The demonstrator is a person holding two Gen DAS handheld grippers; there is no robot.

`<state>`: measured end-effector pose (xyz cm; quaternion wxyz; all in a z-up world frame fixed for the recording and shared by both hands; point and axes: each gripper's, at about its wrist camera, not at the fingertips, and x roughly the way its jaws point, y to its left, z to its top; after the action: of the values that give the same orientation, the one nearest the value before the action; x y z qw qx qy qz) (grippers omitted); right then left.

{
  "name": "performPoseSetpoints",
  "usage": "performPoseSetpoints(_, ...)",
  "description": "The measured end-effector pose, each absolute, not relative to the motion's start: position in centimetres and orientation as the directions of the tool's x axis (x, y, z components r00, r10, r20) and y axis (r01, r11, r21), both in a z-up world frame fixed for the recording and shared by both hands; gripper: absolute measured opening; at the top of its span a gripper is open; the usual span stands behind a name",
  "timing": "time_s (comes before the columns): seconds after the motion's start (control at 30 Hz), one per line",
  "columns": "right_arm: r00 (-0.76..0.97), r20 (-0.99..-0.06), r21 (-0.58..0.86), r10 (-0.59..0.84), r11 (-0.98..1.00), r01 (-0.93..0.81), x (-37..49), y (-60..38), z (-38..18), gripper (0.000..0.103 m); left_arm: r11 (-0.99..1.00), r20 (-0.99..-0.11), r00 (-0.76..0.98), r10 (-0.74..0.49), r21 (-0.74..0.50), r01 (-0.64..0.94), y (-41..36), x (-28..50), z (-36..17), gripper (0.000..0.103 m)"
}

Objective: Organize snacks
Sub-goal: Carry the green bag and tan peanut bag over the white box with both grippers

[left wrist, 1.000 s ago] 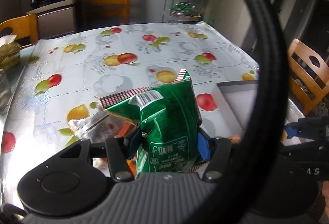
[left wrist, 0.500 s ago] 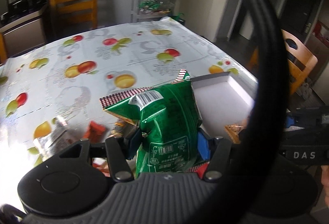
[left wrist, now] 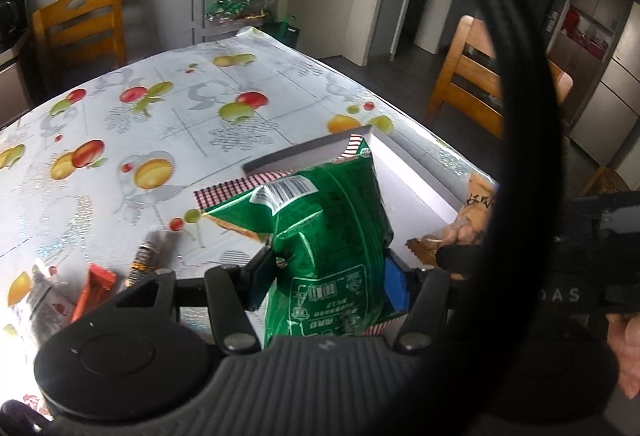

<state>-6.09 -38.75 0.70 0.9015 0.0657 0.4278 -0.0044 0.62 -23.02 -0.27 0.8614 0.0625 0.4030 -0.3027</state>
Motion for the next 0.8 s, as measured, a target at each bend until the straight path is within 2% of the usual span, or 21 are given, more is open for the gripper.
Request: performPoseSetpoints(0.8, 0.510, -0.860, 0.076, 0.004, 0.990, 0.120, -6.8, -42.8, -3.6, 0.051, 0.720, -0.809, 0.328, -0.488, -0.162, 0.674, -28.3, -0.4, -4.0, 0.056)
